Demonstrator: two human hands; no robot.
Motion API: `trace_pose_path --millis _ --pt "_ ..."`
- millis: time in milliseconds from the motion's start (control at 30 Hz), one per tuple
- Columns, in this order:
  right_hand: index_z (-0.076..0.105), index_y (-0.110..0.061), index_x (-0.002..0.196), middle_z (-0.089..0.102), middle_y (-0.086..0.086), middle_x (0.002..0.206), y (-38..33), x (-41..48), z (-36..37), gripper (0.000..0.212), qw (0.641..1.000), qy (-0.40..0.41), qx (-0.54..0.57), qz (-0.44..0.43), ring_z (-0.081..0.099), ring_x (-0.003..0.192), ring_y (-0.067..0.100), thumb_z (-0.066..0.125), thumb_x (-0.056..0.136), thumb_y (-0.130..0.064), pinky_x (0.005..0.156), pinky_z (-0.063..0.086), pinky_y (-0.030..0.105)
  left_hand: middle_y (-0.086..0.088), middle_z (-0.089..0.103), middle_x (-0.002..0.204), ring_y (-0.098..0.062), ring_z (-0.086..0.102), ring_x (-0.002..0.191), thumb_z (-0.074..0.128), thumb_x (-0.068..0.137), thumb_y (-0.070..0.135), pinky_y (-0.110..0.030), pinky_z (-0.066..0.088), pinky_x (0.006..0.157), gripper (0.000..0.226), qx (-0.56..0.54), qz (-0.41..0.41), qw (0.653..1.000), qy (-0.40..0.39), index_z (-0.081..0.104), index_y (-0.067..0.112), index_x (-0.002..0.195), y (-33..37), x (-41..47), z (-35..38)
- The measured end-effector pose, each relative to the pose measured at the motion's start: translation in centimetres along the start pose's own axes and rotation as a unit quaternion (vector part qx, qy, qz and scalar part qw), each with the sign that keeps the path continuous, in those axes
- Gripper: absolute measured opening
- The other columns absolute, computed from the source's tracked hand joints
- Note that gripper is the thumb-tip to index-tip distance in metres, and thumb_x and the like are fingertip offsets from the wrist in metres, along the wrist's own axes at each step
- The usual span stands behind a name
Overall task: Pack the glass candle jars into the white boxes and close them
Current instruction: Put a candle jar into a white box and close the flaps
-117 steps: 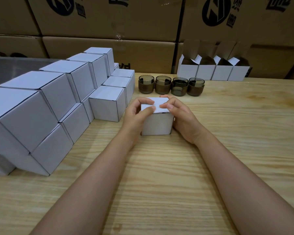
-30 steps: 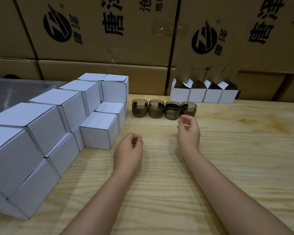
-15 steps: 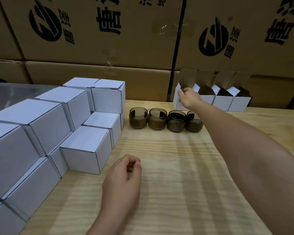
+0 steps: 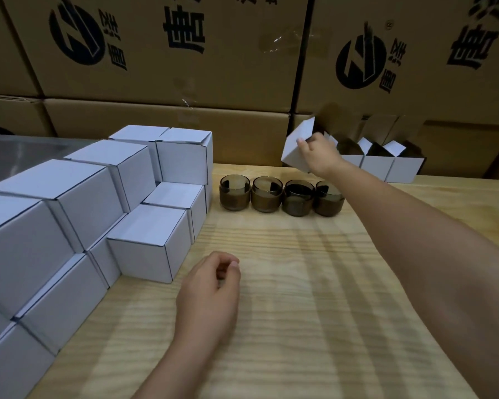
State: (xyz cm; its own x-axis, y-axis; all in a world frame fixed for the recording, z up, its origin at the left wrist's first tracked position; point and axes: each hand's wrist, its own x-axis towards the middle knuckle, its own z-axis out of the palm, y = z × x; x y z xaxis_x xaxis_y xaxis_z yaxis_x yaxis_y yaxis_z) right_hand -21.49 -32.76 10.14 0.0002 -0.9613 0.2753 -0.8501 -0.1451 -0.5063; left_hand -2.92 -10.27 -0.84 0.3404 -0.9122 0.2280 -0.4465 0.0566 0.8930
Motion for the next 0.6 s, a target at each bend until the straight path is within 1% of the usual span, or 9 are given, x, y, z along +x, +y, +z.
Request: trace_pose_path --millis 100,200,233,267,333,400,433,500,600 --pt "0.048 -0.007 0.128 0.039 0.015 0.138 -2.2 -2.7 -2.3 0.034 0.998 0.061 0.013 -0.028 0.030 0.131 0.033 0.036 0.101 -0.025 0.105 0.032 0.048 0.012 0.065 0.079 -0.005 0.060 0.079 0.058 0.088 0.022 -0.028 0.047 0.075 0.014 0.003 -0.001 1.000 -0.003 0.063 0.029 0.078 0.3 0.1 -0.1" --pt "0.060 -0.009 0.113 0.043 0.008 0.135 -4.5 -7.5 -4.1 0.027 0.994 0.071 0.017 -0.078 0.036 0.124 0.028 0.038 0.099 -0.018 0.104 0.030 0.043 0.015 0.063 0.084 -0.005 0.060 0.086 0.062 0.086 0.027 -0.029 0.047 0.080 0.008 -0.022 -0.013 1.000 -0.008 0.058 0.033 0.089 0.5 0.2 -0.2" --pt "0.063 -0.009 0.105 0.047 0.005 0.131 -5.3 -9.3 -4.5 0.026 0.992 0.060 -0.002 -0.107 0.040 0.119 0.027 0.038 0.100 -0.015 0.104 0.031 0.043 0.015 0.061 0.091 -0.006 0.060 0.090 0.066 0.085 0.030 -0.031 0.047 0.084 0.020 -0.042 -0.013 0.999 -0.011 0.054 0.034 0.100 0.7 0.2 -0.2" --pt "0.064 -0.009 0.099 0.049 0.004 0.127 -6.0 -11.2 -4.6 0.027 0.990 0.039 -0.024 -0.135 0.043 0.115 0.026 0.038 0.100 -0.013 0.104 0.033 0.044 0.014 0.059 0.101 -0.008 0.058 0.095 0.070 0.082 0.034 -0.033 0.047 0.089 0.039 -0.061 -0.008 0.998 -0.017 0.048 0.033 0.114 0.7 0.1 -0.3" --pt "0.067 -0.008 0.096 0.051 0.003 0.121 -7.3 -14.8 -4.6 0.027 0.981 -0.015 -0.071 -0.179 0.047 0.108 0.023 0.040 0.098 -0.010 0.106 0.032 0.047 0.008 0.050 0.127 -0.012 0.051 0.112 0.077 0.075 0.038 -0.034 0.042 0.096 0.078 -0.074 0.017 0.996 -0.036 0.031 0.031 0.138 0.9 -0.1 -0.4" --pt "0.064 -0.010 0.089 0.053 0.003 0.116 -8.2 -18.1 -4.2 0.024 0.974 -0.067 -0.086 -0.196 0.046 0.099 0.018 0.042 0.098 -0.010 0.107 0.029 0.047 0.006 0.035 0.146 -0.013 0.039 0.129 0.080 0.065 0.050 -0.036 0.037 0.102 0.107 -0.077 0.035 0.994 -0.066 0.013 0.034 0.148 1.0 -0.4 -0.6" --pt "0.060 -0.012 0.086 0.054 0.004 0.115 -8.6 -19.5 -3.9 0.023 0.972 -0.091 -0.090 -0.199 0.046 0.099 0.018 0.041 0.099 -0.012 0.107 0.028 0.045 0.005 0.029 0.152 -0.013 0.033 0.135 0.080 0.059 0.057 -0.038 0.034 0.106 0.118 -0.087 0.037 0.992 -0.082 0.007 0.038 0.148 1.1 -0.4 -0.8" --pt "0.056 -0.015 0.081 0.056 0.004 0.114 -9.1 -21.5 -3.1 0.023 0.964 -0.135 -0.095 -0.209 0.050 0.107 0.020 0.042 0.099 -0.014 0.107 0.027 0.041 0.004 0.023 0.156 -0.013 0.026 0.141 0.081 0.050 0.065 -0.038 0.029 0.111 0.129 -0.104 0.042 0.989 -0.101 -0.001 0.043 0.148 1.2 -0.5 -1.0" --pt "0.058 -0.015 0.083 0.060 0.005 0.112 -9.1 -23.1 -1.5 0.020 0.956 -0.184 -0.065 -0.220 0.052 0.107 0.021 0.044 0.098 -0.013 0.101 0.032 0.031 0.002 0.026 0.156 -0.011 0.026 0.142 0.073 0.048 0.060 -0.032 0.030 0.108 0.127 -0.112 0.047 0.987 -0.108 -0.003 0.044 0.148 1.2 -0.5 -1.0"
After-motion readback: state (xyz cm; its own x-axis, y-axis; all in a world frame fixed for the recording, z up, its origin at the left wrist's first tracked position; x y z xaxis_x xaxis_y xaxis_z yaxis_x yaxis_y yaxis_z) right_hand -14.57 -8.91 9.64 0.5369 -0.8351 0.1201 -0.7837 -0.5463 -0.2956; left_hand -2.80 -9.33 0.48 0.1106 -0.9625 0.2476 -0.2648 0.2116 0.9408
